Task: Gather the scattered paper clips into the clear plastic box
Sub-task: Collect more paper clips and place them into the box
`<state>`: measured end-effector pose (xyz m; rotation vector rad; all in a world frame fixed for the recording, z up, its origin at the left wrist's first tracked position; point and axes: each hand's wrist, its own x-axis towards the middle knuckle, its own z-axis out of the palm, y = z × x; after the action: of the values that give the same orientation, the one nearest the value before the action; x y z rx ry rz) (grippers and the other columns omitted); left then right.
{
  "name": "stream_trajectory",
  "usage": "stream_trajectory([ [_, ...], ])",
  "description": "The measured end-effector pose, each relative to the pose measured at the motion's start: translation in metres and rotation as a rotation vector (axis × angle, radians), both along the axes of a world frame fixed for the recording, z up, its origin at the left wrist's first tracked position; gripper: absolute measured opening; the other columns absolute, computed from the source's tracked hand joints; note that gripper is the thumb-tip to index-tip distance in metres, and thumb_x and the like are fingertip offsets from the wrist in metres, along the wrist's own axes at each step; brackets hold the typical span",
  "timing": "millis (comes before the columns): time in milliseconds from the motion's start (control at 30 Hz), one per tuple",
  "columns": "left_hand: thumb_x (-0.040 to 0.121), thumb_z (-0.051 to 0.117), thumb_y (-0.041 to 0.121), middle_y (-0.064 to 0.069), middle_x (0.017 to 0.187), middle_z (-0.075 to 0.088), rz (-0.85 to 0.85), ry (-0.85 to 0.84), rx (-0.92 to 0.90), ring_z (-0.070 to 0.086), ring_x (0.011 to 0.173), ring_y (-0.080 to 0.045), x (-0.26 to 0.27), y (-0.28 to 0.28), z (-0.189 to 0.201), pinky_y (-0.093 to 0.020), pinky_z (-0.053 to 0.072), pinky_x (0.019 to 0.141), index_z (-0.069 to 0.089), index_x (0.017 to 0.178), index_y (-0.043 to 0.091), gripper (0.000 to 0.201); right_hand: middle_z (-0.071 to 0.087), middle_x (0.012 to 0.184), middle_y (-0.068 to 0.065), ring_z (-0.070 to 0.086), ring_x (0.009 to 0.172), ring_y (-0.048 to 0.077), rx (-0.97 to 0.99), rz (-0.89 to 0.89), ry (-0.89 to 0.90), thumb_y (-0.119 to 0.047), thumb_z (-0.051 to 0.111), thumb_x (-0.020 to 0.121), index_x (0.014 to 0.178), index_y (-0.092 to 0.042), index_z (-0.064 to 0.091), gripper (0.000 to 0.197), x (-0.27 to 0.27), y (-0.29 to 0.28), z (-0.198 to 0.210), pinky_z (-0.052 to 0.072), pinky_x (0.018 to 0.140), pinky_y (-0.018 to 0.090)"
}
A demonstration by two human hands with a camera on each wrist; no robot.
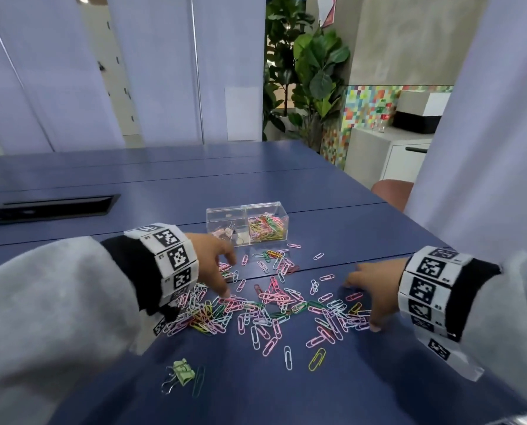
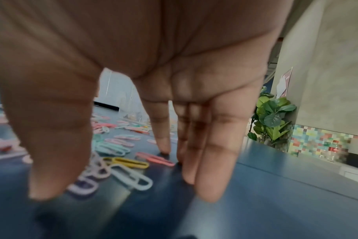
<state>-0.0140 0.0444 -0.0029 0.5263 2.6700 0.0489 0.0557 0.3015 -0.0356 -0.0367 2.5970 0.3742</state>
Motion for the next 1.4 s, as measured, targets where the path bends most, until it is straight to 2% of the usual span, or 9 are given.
stream_trajectory([
  [167, 0.067, 0.079, 0.041, 0.0, 0.127, 0.056, -0.001, -0.073, -0.207, 0.058, 0.11, -0.022, 0.013, -0.002, -0.016, -0.029, 0.045, 0.091, 0.043, 0.132, 0.031, 0.075, 0.055, 0.124, 0.004, 0.055, 0.114, 0.025, -0.043, 0.062, 0.027, -0.053, 0.072, 0.066, 0.127, -0.02, 0.048, 0.073, 0.008, -0.018, -0.004, 0.047, 0.096, 0.037],
  [333, 0.072, 0.077, 0.039, -0.002, 0.134, 0.051, -0.049, -0.062, -0.228, 0.053, 0.118, -0.025, 0.027, 0.01, -0.022, -0.028, 0.037, 0.081, 0.037, 0.135, 0.026, 0.076, 0.051, 0.126, 0.001, 0.053, 0.116, 0.024, -0.191, 0.074, 0.06, -0.059, 0.073, 0.061, 0.131, -0.027, 0.041, 0.083, 0.011, -0.04, -0.009, 0.045, 0.098, 0.037],
  [533, 0.074, 0.075, 0.024, -0.001, 0.085, 0.054, -0.085, -0.064, -0.159, 0.044, 0.055, -0.011, 0.024, 0.023, -0.026, -0.019, 0.034, 0.05, 0.049, 0.11, 0.023, 0.044, 0.052, 0.093, -0.003, 0.056, 0.097, 0.022, -0.274, 0.111, 0.081, -0.037, 0.073, 0.073, 0.117, -0.028, 0.052, 0.05, 0.002, -0.054, -0.01, 0.045, 0.085, 0.031],
  [700, 0.083, 0.064, 0.008, -0.01, 0.1, 0.058, -0.221, -0.026, -0.215, 0.035, 0.053, -0.005, 0.019, 0.034, -0.029, -0.006, 0.029, 0.025, 0.057, 0.094, 0.013, 0.013, 0.061, 0.086, -0.004, 0.056, 0.076, 0.018, -0.331, 0.079, 0.084, -0.014, 0.064, 0.074, 0.081, -0.032, 0.054, 0.021, -0.008, -0.052, -0.014, 0.045, 0.063, 0.025],
  [767, 0.085, 0.062, 0.006, -0.014, 0.112, 0.062, -0.262, -0.053, -0.23, 0.034, 0.054, -0.005, 0.015, 0.038, -0.029, -0.003, 0.029, 0.026, 0.061, 0.106, 0.004, 0.021, 0.058, 0.081, -0.005, 0.055, 0.075, 0.019, -0.327, 0.084, 0.073, -0.013, 0.063, 0.074, 0.071, -0.029, 0.051, 0.021, -0.012, -0.053, -0.015, 0.039, 0.056, 0.023],
  [833, 0.083, 0.064, 0.006, -0.003, 0.084, 0.059, -0.234, -0.056, -0.182, 0.035, 0.054, -0.005, 0.012, 0.041, -0.031, -0.004, 0.029, 0.026, 0.057, 0.079, 0.013, 0.011, 0.05, 0.071, -0.008, 0.052, 0.075, 0.019, -0.315, 0.107, 0.059, -0.012, 0.064, 0.074, 0.063, -0.028, 0.047, 0.026, -0.015, -0.055, -0.016, 0.036, 0.054, 0.021],
  [933, 0.08, 0.065, 0.007, 0.007, 0.063, 0.042, -0.217, -0.012, -0.122, 0.036, 0.053, -0.006, 0.007, 0.04, -0.033, -0.014, 0.035, 0.038, 0.039, 0.06, 0.021, 0.036, 0.044, 0.064, -0.01, 0.047, 0.065, 0.016, -0.305, 0.143, 0.03, -0.008, 0.063, 0.074, 0.06, -0.026, 0.045, 0.028, -0.019, -0.056, -0.014, 0.032, 0.05, 0.018],
  [1100, 0.073, 0.064, 0.008, 0.005, 0.068, 0.055, -0.134, 0.061, 0.078, 0.051, 0.065, -0.014, -0.004, 0.027, -0.026, -0.024, 0.042, 0.061, 0.044, 0.059, 0.023, 0.029, 0.046, 0.054, -0.008, 0.041, 0.048, 0.002, -0.426, 0.105, 0.022, -0.004, 0.06, 0.073, 0.055, -0.026, 0.046, 0.031, -0.026, -0.046, -0.008, 0.034, 0.05, 0.018],
  [1400, 0.07, 0.063, 0.003, 0.006, 0.059, 0.053, -0.067, 0.162, 0.411, 0.049, 0.056, -0.013, -0.024, 0.001, -0.004, -0.025, 0.045, 0.062, 0.046, 0.059, 0.02, 0.026, 0.057, 0.046, -0.009, 0.055, 0.038, -0.002, -0.862, -0.033, 0.329, 0.004, 0.062, 0.076, 0.058, -0.02, 0.055, 0.03, -0.098, -0.045, 0.044, 0.047, 0.046, 0.013],
])
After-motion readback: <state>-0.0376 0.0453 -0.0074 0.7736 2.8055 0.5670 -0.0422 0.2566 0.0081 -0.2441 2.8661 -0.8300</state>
